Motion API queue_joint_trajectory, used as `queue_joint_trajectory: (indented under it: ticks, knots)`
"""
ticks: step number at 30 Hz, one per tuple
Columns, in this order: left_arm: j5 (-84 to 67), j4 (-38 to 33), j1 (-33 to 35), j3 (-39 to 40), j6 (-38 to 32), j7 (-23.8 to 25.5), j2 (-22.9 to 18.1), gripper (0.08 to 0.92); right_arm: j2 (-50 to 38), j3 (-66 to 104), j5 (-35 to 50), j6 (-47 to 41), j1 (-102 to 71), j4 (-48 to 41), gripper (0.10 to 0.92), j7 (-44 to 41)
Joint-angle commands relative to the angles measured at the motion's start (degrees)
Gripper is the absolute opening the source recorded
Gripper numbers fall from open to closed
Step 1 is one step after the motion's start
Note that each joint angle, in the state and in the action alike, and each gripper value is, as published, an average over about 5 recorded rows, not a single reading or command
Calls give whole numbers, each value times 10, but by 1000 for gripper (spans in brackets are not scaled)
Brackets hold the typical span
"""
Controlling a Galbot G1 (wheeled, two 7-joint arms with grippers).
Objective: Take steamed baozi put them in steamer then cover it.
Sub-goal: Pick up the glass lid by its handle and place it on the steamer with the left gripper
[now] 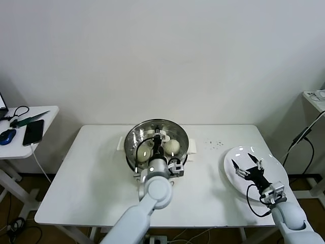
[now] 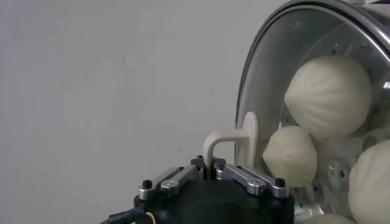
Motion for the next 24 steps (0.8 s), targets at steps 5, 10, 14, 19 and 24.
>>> queue_joint_trajectory:
  ticks: [5,10,14,19,24]
  knots:
    - [-9,2,0,5,28,-8,-1,148,1,3,-1,0,-1,1,823,-2]
    - [-12,-14,-4,7,28,3,5,149,2,3,-3,-2,0,1,823,-2]
    - [-15,-47,-2,8,28,17,24,198,1,3,-3,-7,1,1,823,-1]
    - [-27,-103,20,6,28,29,49,344,1,3,-9,-18,4,0,823,2]
    - [-49,-156,51,7,28,31,68,482,2,1,-16,-35,9,2,823,8]
